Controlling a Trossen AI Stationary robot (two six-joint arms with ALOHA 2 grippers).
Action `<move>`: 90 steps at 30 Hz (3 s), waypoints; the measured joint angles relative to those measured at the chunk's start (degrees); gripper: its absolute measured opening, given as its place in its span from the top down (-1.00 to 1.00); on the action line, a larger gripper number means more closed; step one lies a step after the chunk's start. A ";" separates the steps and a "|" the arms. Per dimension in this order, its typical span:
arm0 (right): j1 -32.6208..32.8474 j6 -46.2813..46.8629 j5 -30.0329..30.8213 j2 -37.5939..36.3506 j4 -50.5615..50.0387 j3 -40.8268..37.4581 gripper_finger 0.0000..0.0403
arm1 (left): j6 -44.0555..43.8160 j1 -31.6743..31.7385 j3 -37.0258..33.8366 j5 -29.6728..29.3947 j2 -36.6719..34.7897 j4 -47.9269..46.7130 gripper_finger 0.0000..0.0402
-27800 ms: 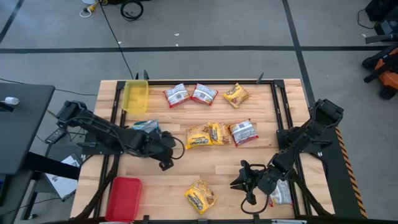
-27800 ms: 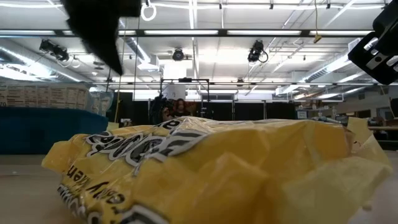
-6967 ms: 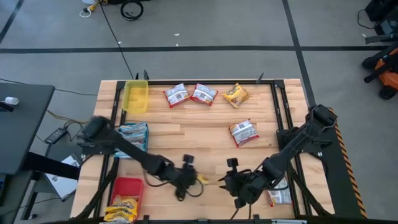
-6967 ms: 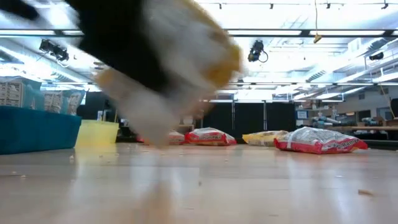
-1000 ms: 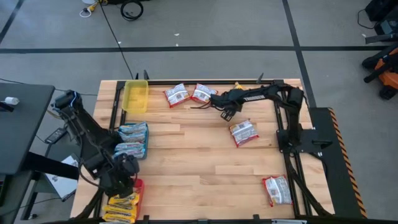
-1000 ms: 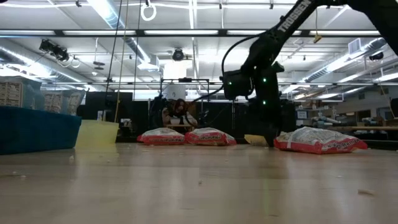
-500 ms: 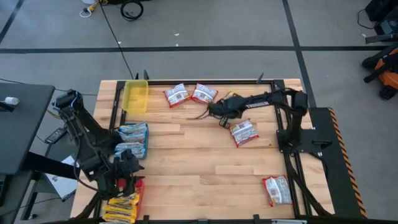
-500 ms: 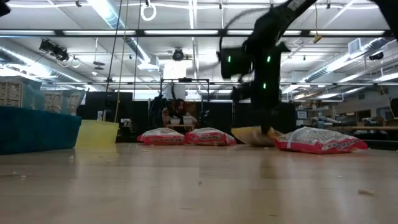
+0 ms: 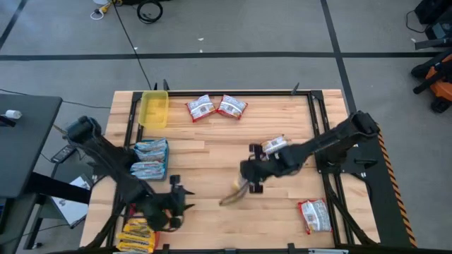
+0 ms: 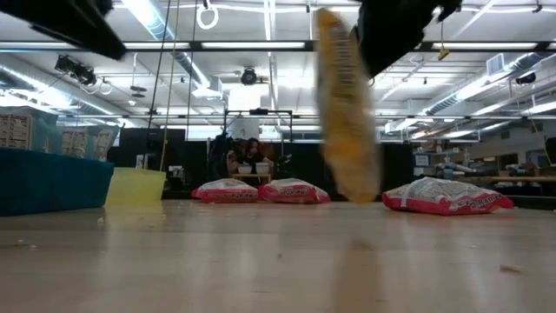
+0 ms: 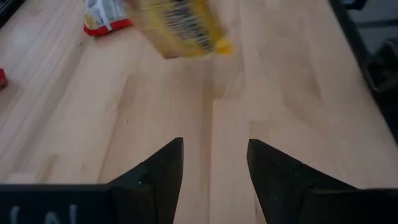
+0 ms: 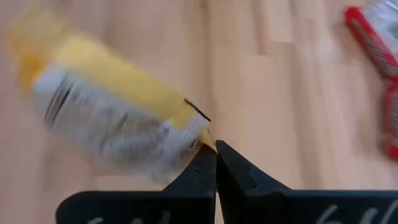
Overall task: Sort Maruchan noodles
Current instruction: Put the yellow noodle pack into the red bin
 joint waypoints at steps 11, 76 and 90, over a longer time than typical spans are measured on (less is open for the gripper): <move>8.36 10.62 3.45 4.51 0.71 0.01 0.97 | 10.43 8.89 0.02 7.65 21.17 38.21 -0.13; 23.34 26.13 18.46 -4.56 0.60 0.08 0.62 | -8.34 10.63 12.50 35.67 0.77 -16.79 0.30; 21.26 26.19 16.48 2.30 1.12 0.01 0.62 | -48.53 -3.91 12.52 52.52 -12.27 -44.63 0.29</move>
